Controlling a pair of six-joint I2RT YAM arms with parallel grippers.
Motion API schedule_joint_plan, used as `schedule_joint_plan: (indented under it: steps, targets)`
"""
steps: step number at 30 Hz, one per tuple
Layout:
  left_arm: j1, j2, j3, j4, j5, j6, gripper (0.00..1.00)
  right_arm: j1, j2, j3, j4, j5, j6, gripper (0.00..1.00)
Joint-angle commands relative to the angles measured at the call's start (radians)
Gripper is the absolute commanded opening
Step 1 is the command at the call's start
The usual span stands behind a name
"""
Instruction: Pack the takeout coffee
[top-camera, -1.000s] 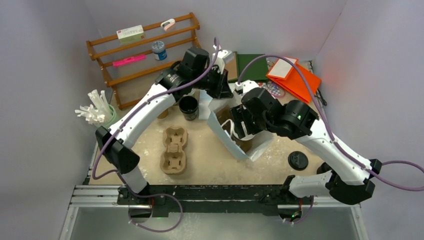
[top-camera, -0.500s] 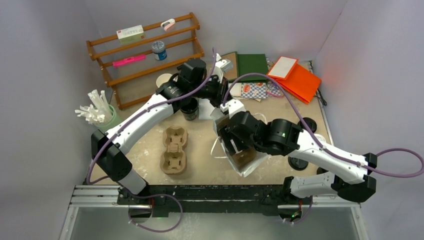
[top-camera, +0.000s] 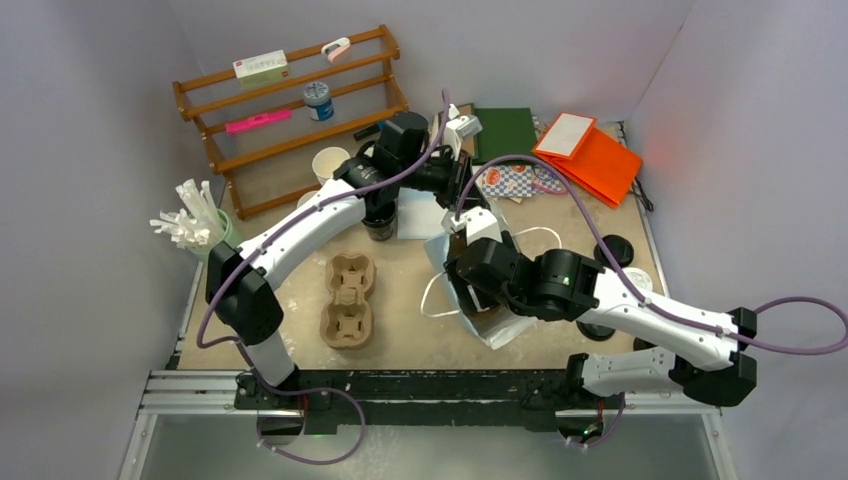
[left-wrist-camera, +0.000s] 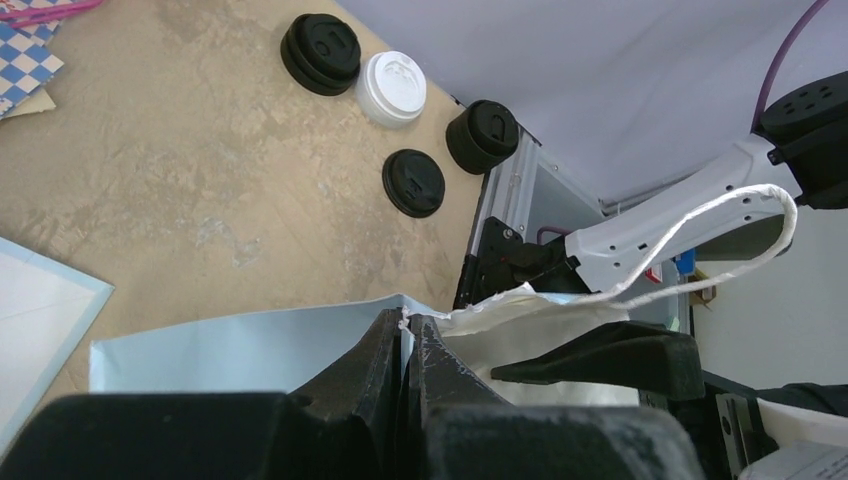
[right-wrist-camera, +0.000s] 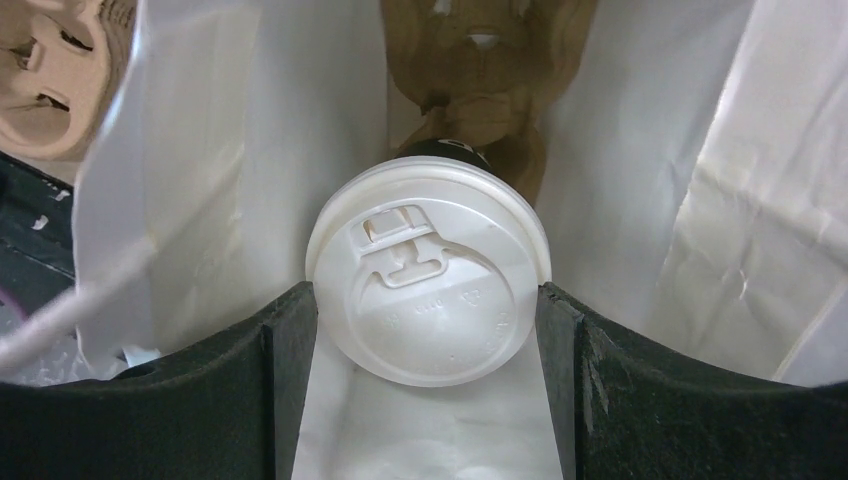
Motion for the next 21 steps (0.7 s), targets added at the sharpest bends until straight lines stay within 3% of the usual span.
schedule_joint_plan:
  steps: [1, 21]
  targets:
    - [-0.005, 0.033, 0.068, -0.001, 0.048, 0.005, 0.00, 0.005, 0.009, -0.011, 0.003, 0.004, -0.009, 0.29]
    - [-0.005, 0.029, 0.143, -0.072, 0.024, 0.024, 0.00, -0.065, -0.055, -0.004, -0.138, -0.095, 0.048, 0.28]
